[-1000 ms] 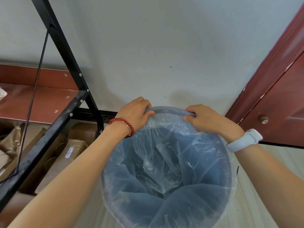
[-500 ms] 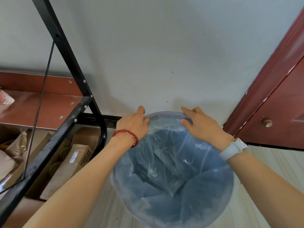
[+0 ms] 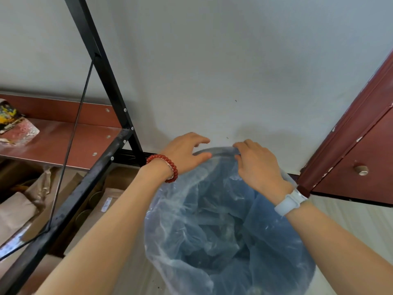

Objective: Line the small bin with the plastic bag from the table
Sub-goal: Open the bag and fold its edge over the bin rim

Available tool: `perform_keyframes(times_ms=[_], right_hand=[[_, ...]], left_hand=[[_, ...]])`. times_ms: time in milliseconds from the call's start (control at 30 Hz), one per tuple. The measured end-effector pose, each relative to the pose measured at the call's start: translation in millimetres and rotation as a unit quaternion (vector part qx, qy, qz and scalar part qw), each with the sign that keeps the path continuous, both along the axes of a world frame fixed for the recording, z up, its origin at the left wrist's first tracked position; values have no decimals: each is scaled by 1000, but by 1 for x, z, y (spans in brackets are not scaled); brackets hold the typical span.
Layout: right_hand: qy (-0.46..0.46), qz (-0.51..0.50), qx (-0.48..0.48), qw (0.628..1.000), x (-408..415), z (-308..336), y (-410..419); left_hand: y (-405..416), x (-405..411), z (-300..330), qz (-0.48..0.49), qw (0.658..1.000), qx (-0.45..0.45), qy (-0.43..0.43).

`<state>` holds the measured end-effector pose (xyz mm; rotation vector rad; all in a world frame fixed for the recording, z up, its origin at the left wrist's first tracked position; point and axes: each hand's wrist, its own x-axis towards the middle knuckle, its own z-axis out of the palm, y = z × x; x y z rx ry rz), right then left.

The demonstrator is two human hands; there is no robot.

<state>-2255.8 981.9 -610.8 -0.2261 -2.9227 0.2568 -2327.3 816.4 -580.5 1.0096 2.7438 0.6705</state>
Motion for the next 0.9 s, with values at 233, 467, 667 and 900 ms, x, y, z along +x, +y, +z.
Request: perform_keyframes(times_ms=[233, 467, 667, 900], right_hand=[[-16, 6, -83, 996, -2, 32, -1], [-197, 24, -204, 959, 0, 32, 21], [-155, 10, -202, 967, 5, 17, 26], [-70, -4, 4, 998, 10, 10, 22]], left_hand=[[11, -6, -2, 21, 997, 73, -32], [13, -3, -19, 46, 994, 38, -89], [19, -1, -33, 28, 999, 9, -22], [19, 4, -40, 26, 999, 21, 7]])
